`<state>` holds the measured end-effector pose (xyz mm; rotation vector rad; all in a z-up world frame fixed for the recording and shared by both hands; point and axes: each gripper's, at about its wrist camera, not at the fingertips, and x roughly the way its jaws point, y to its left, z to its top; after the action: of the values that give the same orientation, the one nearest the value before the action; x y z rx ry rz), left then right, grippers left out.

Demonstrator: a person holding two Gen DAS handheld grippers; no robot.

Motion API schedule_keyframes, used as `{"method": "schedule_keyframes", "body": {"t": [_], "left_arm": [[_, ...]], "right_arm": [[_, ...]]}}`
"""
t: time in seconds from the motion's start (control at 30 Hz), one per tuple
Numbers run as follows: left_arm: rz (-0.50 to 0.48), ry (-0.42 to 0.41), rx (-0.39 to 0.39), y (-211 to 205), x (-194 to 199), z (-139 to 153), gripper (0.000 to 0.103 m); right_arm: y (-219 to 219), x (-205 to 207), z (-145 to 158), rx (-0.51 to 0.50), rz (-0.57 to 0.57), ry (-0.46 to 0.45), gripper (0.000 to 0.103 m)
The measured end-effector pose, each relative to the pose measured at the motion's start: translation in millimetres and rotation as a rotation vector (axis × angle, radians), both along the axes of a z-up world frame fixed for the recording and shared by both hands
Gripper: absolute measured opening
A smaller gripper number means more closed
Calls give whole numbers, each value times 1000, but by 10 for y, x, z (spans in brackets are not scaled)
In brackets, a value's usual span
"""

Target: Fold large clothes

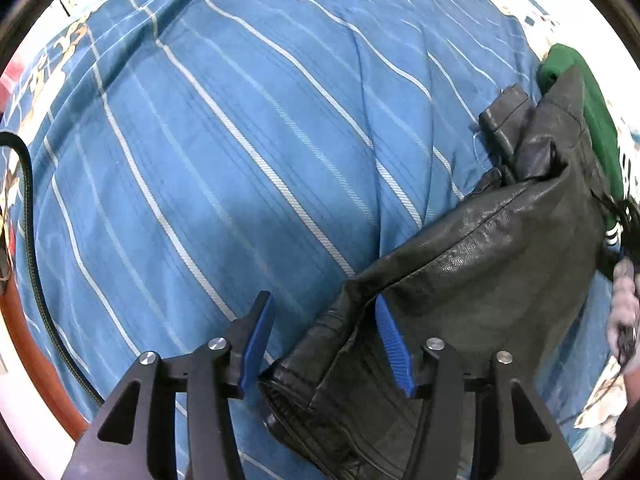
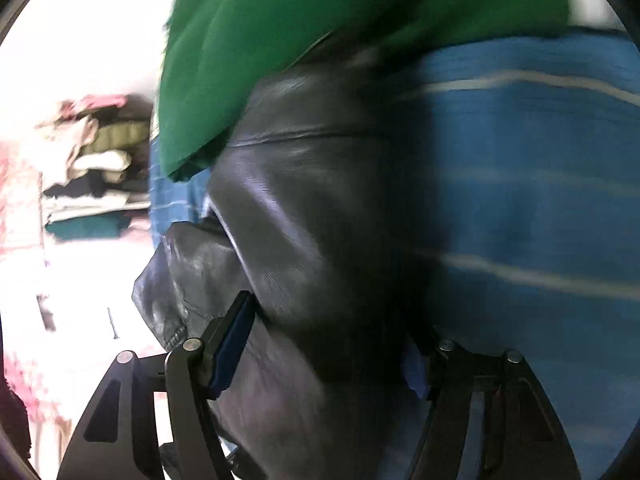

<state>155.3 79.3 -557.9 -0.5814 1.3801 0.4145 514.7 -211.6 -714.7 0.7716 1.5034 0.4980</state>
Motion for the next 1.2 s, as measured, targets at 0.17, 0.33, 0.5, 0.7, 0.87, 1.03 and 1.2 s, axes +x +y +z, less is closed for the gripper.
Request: {"method": "schedule_keyframes", "body": {"t": [0.17, 0.33, 0.5, 0.7, 0.87, 1.03, 1.2], "left_arm": [[-9, 10, 22, -199, 106, 151, 51], [122, -67, -180, -75, -2, 293, 50], [100, -99, -110, 149, -24, 610, 50], [-51, -48, 45, -147, 84, 485, 71], [-218, 102, 209, -551, 54, -86, 72], [-220, 166, 253, -455, 155, -536, 103], [-206, 121, 151, -228, 176, -702, 103]], "right_arm": [[31, -203, 202, -1, -110, -63, 15], [-629, -1029, 841, 19, -375, -67, 15], [-1578, -2232, 1006, -87, -626, 90, 15], [-2183, -3072, 796, -248, -628, 272, 35], [-2122, -3163, 969, -497, -482, 302, 63], [-1659, -2900, 1249, -793, -199, 152, 63], [-1025, -2468, 1456, -689, -83, -86, 48]]}}
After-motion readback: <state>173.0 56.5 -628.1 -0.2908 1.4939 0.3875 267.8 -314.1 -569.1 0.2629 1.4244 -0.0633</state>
